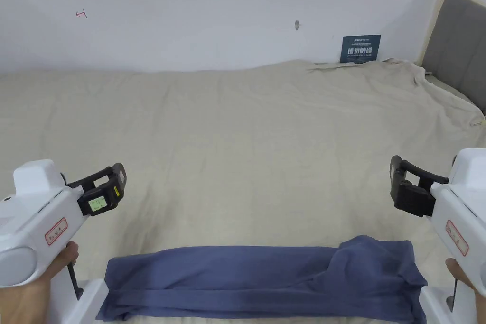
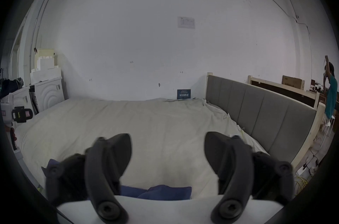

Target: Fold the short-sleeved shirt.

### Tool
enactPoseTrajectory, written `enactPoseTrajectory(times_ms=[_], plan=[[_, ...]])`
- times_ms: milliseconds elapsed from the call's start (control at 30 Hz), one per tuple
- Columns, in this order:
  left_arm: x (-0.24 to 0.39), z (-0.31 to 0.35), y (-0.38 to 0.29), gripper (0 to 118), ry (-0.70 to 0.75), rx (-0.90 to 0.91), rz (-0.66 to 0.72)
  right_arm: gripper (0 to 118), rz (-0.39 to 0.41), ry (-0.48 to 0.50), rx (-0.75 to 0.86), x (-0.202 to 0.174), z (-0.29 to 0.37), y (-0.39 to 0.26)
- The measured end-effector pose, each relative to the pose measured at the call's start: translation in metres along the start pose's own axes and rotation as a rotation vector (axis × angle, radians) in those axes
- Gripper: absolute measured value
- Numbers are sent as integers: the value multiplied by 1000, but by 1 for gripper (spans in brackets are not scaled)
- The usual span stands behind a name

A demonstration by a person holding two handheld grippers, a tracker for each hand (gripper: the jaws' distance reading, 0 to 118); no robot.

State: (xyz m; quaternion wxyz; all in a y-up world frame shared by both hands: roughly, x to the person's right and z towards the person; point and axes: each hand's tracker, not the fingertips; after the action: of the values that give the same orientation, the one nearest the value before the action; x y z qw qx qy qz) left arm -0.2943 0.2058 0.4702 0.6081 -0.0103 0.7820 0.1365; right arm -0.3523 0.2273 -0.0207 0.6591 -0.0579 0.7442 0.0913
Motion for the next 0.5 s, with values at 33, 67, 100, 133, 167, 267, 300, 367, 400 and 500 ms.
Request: enactPoseTrajectory(times_ms=[33,67,100,133,167,267,300,367,400,500], plan=[[2,1,-1,67,5,7,-2,54,7,-2,5,-3,1,0],[2,0,-4,56,18,13,-1,46,14,-9,9,-6,2,-1],[3,0,-5,36,24,13,2,30,25,-20,13,-8,2,-2],[3,0,-6,3,13,7,11,0,25,-21,15,-9,2,-3],[-1,0,-6,0,-43,-13,45,0,18,-15,19,-8,5,-5],[-3,-3,-8,0,-49,-54,59,0,24,0,12,-8,5,-6],[-3,-4,-10,0,-50,-74,30,0,31,0,11,-8,5,-6],[-7,-8,-13,0,-46,-135,6,0,13,8,5,-7,7,-7],[-10,-10,-14,0,-62,-174,13,0,3,12,2,-4,3,-8],[-26,-19,-27,0,-104,-301,83,0,3,13,-6,-4,3,-9]])
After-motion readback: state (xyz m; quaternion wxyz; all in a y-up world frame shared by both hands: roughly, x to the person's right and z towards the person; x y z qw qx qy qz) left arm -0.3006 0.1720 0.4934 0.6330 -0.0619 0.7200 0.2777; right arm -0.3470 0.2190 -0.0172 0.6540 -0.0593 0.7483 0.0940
